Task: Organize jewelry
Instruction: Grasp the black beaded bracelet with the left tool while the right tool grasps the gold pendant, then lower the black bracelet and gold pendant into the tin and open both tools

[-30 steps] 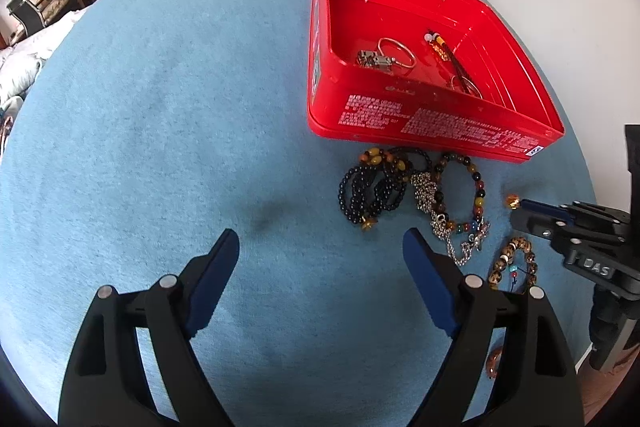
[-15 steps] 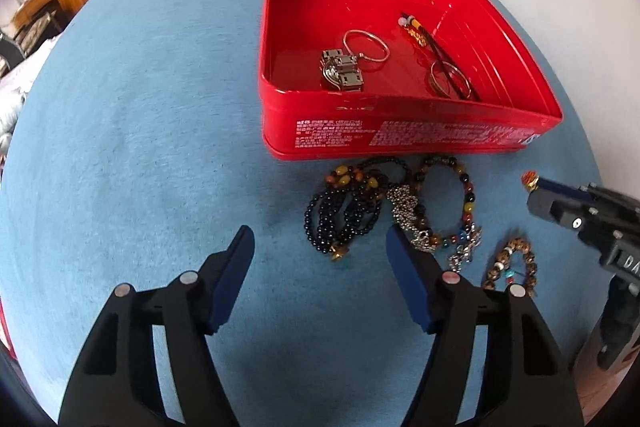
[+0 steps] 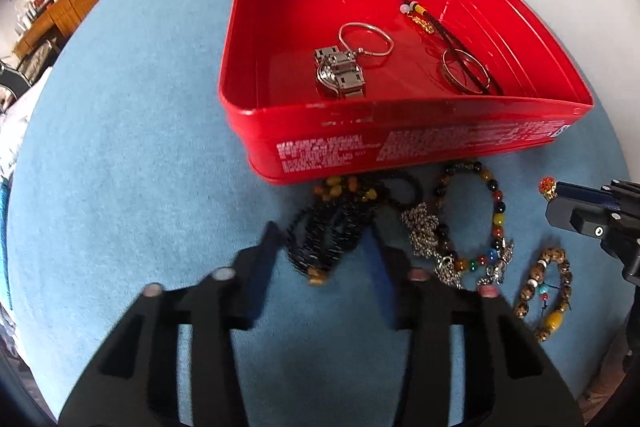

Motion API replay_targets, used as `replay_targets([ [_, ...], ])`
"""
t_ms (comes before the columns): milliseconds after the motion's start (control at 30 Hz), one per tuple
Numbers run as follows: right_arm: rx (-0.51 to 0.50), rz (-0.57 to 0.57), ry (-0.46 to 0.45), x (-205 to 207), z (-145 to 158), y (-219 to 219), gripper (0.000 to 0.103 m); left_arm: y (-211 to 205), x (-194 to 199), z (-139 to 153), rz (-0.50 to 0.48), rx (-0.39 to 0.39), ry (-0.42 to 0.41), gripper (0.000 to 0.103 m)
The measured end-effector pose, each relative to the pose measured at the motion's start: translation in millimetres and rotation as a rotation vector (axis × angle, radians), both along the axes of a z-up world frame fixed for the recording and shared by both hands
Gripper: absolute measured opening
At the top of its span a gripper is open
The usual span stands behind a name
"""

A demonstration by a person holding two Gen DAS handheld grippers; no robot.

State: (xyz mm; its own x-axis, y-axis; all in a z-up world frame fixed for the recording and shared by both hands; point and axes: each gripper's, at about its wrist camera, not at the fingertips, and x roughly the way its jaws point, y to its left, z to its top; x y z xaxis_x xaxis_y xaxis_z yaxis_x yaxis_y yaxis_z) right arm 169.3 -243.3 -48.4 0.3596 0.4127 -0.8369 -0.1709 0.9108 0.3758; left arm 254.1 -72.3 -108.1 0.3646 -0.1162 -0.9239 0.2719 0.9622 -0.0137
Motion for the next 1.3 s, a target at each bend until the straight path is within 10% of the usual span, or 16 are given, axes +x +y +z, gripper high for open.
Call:
replay_targets([
  [200,0.002,0.003,0.009,1.1,-3.8,4.0,0.019,-0.9,-0.6,2.8,-0.002,-0.018,-0.015,0.015],
  [900,0.014,0.013,-0.047,-11.3,24.0,11.7,0.019,45.3,-65.3,86.8,0.038,-0.227,-0.173,0.013],
  [1300,0.01,-0.046,-0.175,17.5,80.1,4.6,0.019,18.5,-16.6,117.1,0.058,-0.227,-0.255,0.014],
])
